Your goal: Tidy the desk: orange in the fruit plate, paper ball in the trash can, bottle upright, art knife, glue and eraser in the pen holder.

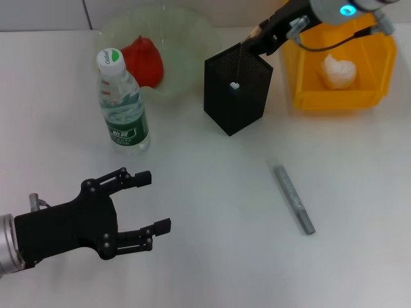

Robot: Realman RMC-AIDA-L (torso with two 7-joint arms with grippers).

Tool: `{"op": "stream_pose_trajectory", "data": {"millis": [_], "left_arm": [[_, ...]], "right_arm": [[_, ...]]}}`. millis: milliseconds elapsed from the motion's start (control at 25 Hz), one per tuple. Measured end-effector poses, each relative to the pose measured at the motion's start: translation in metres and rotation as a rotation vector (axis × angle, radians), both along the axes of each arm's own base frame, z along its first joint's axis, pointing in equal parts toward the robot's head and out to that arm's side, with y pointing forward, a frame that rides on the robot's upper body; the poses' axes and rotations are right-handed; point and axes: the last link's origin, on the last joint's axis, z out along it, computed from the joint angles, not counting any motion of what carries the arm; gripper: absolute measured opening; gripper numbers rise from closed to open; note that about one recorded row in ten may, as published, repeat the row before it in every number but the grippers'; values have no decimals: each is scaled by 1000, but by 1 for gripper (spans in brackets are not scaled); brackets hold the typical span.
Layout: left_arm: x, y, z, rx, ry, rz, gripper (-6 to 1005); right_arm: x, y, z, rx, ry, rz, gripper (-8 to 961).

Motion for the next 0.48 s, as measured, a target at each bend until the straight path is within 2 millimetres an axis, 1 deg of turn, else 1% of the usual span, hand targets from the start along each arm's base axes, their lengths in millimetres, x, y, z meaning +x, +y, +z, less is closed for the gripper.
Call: {"op": "stream_pose_trajectory", "data": {"millis": [40,200,360,480], "left_arm": [[0,0,0,0,0,0,862],[0,0,0,0,1,-1,862],[0,1,0,2,3,-2,862],[0,1,1,3,4,-2,862]], "right_arm": [[0,0,0,0,0,0,416],[6,6,-16,-31,-10,-35,429],[6,5,-19,-40,4,-41,441],[1,1,-16,-48,16,-36,451]]}}
